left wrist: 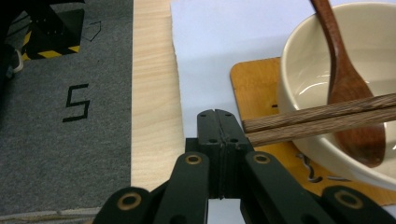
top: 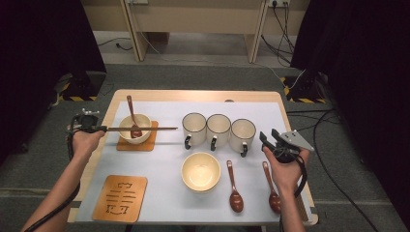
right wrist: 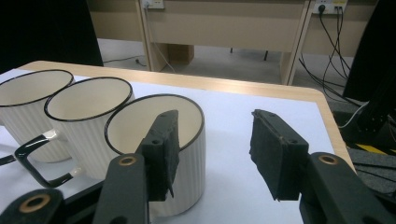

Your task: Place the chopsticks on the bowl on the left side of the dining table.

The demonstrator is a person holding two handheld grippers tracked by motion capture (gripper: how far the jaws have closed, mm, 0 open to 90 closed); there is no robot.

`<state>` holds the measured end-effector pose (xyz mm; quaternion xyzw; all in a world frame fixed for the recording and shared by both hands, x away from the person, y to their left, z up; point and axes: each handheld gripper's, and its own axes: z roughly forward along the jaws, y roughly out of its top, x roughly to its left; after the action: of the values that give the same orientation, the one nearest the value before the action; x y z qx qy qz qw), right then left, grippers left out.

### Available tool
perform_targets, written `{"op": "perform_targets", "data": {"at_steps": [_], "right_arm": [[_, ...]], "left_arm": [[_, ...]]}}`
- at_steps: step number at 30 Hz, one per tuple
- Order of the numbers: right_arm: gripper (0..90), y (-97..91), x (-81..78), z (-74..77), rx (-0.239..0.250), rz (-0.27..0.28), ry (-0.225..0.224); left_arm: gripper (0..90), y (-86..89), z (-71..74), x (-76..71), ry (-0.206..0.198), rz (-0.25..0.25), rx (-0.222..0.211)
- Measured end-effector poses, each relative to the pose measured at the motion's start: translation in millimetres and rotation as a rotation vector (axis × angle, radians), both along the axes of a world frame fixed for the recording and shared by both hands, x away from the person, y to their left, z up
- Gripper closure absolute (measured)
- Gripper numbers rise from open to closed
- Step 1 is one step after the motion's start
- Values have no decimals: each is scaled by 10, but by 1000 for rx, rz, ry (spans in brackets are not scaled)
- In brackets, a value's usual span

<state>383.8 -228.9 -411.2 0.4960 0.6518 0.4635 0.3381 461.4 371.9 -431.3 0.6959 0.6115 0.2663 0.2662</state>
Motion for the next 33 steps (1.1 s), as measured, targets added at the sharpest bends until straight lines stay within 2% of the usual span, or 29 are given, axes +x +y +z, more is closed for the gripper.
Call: {"op": "perform_targets", "data": {"at_steps": [6, 12, 15, 18, 20, 26, 33], "right_arm": [[522, 7, 1, -3, 2, 1, -1], [522, -2, 1, -1, 2, -1, -5], [522, -1, 1, -1, 2, -1, -5], [522, -1, 2, -2, 2, -1, -5], [522, -1, 1, -1, 1, -1, -3], [521, -3, 0, -2, 3, 0, -8], [521, 6, 6, -13, 2, 3, 0]], "left_arm": [[887, -29, 28, 0, -11, -6, 5], [882, -43, 97, -25, -49, 0, 5], [884, -102, 150, -68, -61, -27, -3], [887, -202, 163, -127, -51, -76, -25], [888, -235, 148, -144, -43, -88, -30], [888, -238, 83, -139, -25, -83, -7], [888, -242, 69, -114, -25, -79, -9]]}}
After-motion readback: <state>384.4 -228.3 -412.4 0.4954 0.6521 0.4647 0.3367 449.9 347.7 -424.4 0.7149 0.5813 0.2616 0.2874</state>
